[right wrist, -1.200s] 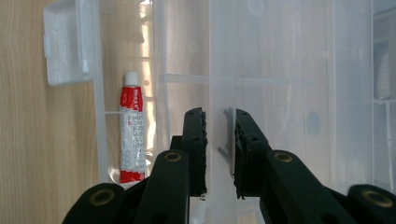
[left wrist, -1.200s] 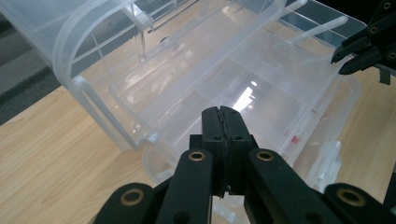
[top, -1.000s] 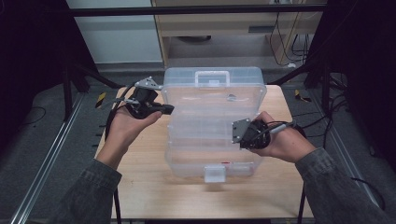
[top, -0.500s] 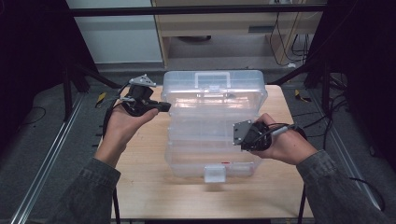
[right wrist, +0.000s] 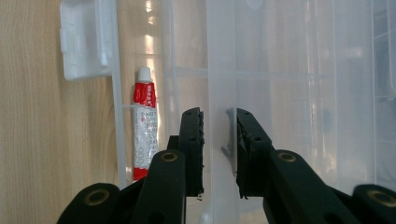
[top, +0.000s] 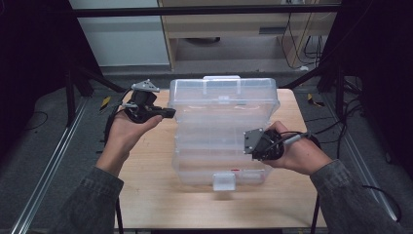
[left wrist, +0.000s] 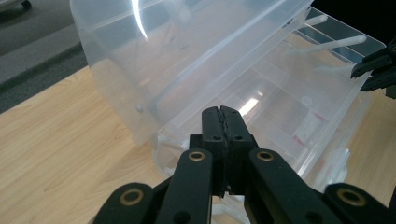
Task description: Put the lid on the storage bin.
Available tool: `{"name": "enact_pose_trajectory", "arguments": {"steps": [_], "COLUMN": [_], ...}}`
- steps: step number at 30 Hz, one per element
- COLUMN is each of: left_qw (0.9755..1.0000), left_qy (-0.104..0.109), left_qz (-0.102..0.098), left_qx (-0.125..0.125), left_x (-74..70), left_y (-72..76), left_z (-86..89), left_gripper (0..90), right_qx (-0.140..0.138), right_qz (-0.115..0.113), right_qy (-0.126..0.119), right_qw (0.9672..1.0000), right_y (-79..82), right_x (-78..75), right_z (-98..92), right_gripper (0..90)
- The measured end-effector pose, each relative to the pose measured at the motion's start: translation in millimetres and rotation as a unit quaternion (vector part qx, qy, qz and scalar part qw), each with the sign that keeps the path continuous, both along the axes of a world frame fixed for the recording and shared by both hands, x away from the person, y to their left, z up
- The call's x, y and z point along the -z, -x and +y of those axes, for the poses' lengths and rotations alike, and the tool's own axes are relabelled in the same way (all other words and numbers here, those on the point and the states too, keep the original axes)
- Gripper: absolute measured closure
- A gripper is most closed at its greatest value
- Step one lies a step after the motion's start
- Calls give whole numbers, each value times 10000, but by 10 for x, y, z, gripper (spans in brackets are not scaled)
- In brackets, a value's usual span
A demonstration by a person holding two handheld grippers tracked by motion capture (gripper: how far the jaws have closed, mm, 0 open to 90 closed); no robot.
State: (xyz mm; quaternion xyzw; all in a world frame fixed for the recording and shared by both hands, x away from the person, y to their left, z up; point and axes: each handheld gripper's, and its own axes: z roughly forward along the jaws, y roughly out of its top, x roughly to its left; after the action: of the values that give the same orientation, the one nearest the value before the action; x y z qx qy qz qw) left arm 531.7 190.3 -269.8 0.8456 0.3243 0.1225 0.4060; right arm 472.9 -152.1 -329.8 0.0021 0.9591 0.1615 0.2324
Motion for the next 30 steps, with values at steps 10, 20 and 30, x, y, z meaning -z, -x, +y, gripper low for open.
{"name": "enact_pose_trajectory", "arguments": {"steps": [10,20,30], "left_qw": [10000,9996,9999], "left_qy": [2,209,95], "left_qz": [76,140,61], "left_qx": [40,95,90], "left_x": [156,329,420], "left_y": [125,341,443], "left_z": [7,118,95], "left_gripper": [893,893,894], "right_qx": [211,936,1461], "right_qz": [47,-15,-32], "right_qy": [-317,-1233,-1347], "right_qw": [9993,9879,9800], "right_y": [91,337,460], "right_x": [29,-43,69], "right_z": [-135,-499,-826], "right_gripper": [615,332,225]}}
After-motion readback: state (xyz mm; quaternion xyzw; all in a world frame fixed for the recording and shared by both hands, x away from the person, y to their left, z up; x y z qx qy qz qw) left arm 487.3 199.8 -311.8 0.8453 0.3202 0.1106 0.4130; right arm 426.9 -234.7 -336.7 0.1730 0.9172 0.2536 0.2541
